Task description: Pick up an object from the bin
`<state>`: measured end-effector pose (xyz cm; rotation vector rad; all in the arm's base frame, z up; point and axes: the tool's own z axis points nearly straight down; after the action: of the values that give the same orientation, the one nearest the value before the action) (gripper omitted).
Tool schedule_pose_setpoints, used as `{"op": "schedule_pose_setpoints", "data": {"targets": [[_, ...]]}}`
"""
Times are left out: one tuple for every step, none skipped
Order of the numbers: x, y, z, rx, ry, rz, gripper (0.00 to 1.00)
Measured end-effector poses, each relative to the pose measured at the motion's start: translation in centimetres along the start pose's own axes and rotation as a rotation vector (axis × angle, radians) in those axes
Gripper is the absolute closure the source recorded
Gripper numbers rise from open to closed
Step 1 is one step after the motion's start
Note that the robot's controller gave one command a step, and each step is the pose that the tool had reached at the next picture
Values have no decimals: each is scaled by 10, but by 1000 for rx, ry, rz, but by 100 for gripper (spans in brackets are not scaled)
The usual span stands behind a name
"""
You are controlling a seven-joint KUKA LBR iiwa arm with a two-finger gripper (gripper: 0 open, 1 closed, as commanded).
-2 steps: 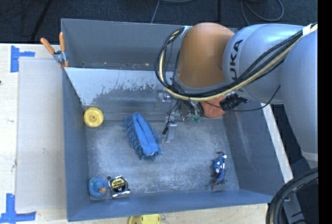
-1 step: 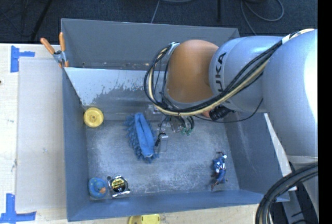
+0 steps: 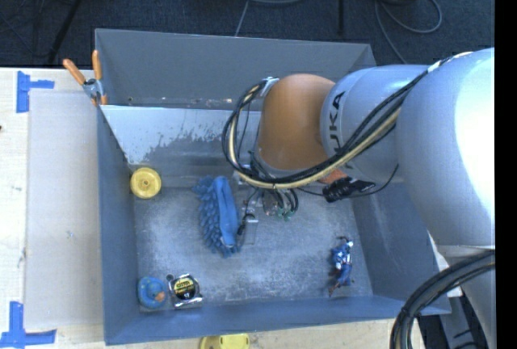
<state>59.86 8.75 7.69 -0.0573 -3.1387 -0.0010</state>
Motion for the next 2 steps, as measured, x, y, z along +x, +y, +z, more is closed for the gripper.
{"op": "schedule_pose_setpoints", "data": {"targets": [[9,14,5,1,-3,-170,100],[9,14,5,1,-3,-169,100]]}}
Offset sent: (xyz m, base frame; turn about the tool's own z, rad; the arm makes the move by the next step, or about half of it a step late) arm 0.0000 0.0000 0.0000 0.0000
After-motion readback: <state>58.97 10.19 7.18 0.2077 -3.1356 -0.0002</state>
